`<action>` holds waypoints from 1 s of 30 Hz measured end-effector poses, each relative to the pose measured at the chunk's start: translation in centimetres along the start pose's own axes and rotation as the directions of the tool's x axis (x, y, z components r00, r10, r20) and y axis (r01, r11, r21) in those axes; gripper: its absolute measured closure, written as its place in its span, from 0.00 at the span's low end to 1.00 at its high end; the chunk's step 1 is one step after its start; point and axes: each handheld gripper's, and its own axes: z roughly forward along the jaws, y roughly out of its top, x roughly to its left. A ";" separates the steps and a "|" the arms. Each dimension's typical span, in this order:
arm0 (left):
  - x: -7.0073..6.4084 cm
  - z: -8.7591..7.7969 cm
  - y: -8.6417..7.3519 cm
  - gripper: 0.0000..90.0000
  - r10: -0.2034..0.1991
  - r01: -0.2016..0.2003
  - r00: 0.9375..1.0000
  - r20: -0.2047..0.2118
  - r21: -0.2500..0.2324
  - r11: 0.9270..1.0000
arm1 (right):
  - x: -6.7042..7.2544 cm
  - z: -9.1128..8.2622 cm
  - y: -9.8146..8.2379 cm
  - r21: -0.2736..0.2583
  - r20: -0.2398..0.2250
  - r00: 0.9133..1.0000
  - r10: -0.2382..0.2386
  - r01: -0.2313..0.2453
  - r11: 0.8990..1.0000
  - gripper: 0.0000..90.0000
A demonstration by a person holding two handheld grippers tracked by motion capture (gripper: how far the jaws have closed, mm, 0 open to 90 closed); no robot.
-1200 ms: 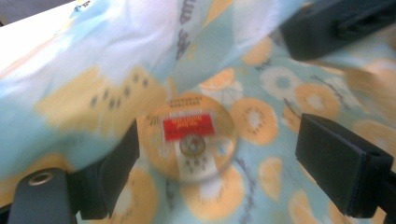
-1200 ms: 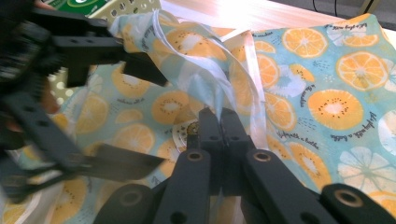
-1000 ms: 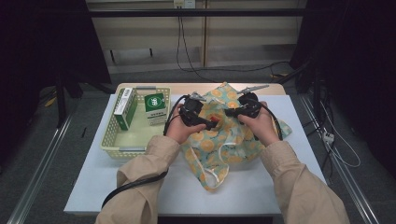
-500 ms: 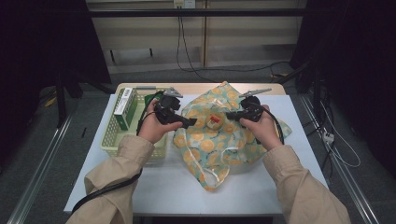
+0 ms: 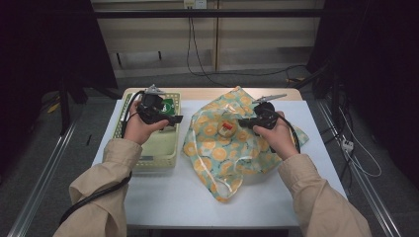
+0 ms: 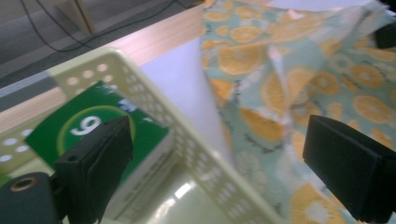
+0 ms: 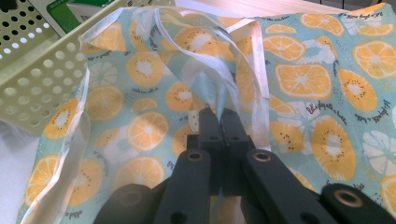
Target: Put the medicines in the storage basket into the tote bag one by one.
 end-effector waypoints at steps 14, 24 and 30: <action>3.5 2.5 -0.8 0.08 -0.093 0.094 0.988 -0.121 0.004 0.996 | 0.0 -0.2 0.0 0.001 -0.002 1.000 -0.005 0.005 1.000 1.00; 4.0 5.1 -0.6 0.07 -0.108 0.117 0.979 -0.170 0.043 0.992 | -0.1 -0.2 0.0 0.002 -0.001 1.000 -0.002 0.002 1.000 1.00; 3.7 5.6 -0.5 0.05 -0.087 0.098 0.976 -0.200 0.044 0.994 | -0.3 -0.2 0.0 0.004 -0.001 1.000 0.004 -0.004 1.000 1.00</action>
